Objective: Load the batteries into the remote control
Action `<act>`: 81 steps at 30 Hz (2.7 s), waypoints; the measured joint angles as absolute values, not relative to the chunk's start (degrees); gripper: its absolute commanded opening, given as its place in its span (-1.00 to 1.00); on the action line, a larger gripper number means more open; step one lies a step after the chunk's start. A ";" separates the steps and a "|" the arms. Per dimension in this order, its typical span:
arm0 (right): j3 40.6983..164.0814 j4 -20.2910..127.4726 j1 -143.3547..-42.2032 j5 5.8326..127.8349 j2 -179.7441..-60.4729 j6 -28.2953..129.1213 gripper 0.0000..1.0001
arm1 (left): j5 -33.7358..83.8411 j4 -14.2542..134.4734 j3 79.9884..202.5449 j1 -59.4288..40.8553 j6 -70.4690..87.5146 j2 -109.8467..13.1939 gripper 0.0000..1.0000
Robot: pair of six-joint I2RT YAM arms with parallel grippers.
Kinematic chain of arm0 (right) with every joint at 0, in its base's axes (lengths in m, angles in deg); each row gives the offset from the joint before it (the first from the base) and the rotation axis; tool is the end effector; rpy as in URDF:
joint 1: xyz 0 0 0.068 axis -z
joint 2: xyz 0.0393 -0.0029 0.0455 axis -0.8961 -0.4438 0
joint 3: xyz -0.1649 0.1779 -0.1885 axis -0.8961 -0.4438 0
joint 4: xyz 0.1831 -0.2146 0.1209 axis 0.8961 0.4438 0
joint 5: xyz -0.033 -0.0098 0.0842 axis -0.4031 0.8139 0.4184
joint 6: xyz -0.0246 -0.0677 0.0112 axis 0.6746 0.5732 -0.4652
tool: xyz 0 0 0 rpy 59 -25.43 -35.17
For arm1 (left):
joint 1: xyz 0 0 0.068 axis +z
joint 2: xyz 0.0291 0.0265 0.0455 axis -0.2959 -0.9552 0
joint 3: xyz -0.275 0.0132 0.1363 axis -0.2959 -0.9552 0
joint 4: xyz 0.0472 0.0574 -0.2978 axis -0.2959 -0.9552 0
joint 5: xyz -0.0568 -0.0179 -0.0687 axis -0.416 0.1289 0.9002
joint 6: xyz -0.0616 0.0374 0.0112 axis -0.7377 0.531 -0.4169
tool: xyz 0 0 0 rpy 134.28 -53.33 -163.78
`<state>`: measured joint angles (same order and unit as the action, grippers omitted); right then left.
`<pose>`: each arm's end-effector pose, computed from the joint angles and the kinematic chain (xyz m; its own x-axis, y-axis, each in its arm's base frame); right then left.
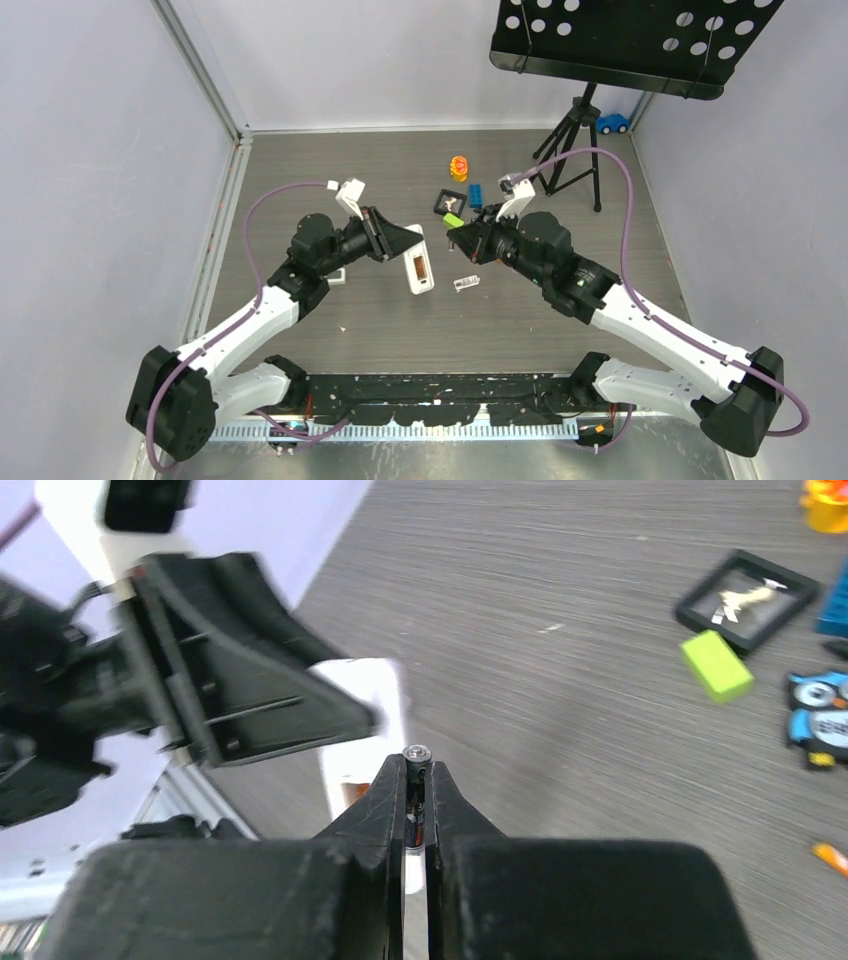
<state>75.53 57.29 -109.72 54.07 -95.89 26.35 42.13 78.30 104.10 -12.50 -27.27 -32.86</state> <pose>0.2025 0.2023 0.3536 -0.4648 0.2543 -0.8481 -0.4873 0.7263 0.4848 0.2385 -0.1659 0.2930 -0.6498 -0.3949 -0.6495 0.5025 0.4180 -0.7568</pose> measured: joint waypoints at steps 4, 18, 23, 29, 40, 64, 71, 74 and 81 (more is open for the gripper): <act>75.03 54.12 -113.67 54.81 -95.80 26.75 -0.96 | 44.45 83.46 104.34 -11.93 -31.18 -36.67 -1.00; 74.72 50.91 -120.93 48.23 -100.50 33.24 -0.96 | 45.72 79.76 108.89 -11.37 -42.81 -39.35 -1.00; 73.76 48.83 -120.97 46.66 -100.59 34.68 -0.96 | 46.16 77.75 109.48 -11.37 -43.45 -39.35 -1.00; 72.58 45.90 -120.97 45.98 -101.57 35.64 -0.92 | 46.40 75.85 109.48 -11.26 -44.01 -39.38 -1.00; 70.76 45.51 -121.08 49.37 -101.92 36.74 -0.65 | 46.35 73.05 109.59 -11.06 -45.44 -40.18 -1.00; 72.32 56.04 -121.41 47.58 -98.84 31.73 0.03 | 45.50 72.62 109.57 -10.51 -45.46 -40.80 -1.00; 72.75 57.49 -121.39 46.88 -100.41 31.58 0.12 | 45.54 72.49 109.57 -10.51 -45.46 -40.80 -1.00; 73.47 57.86 -121.39 46.85 -101.92 31.56 0.07 | 45.57 72.44 109.57 -10.51 -45.44 -40.80 -1.00; 74.66 58.32 -121.43 45.98 -103.54 31.19 -0.15 | 45.89 72.35 109.57 -10.51 -45.37 -40.80 -1.00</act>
